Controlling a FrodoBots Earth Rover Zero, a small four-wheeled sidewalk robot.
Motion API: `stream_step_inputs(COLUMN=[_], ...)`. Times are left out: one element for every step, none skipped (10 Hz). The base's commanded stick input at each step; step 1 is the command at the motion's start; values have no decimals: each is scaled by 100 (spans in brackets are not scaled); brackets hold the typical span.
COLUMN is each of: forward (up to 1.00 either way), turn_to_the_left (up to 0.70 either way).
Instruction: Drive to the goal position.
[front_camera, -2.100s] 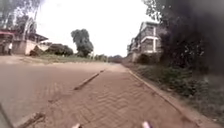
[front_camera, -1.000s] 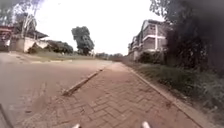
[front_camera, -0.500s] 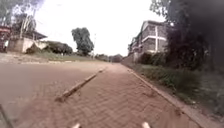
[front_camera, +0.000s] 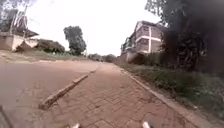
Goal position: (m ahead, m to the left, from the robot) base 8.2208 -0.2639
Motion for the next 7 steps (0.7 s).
stream_step_inputs(forward=[50,50,50,50,50,50,50], turn_to_the_left=[0,0,0,0,0,0,0])
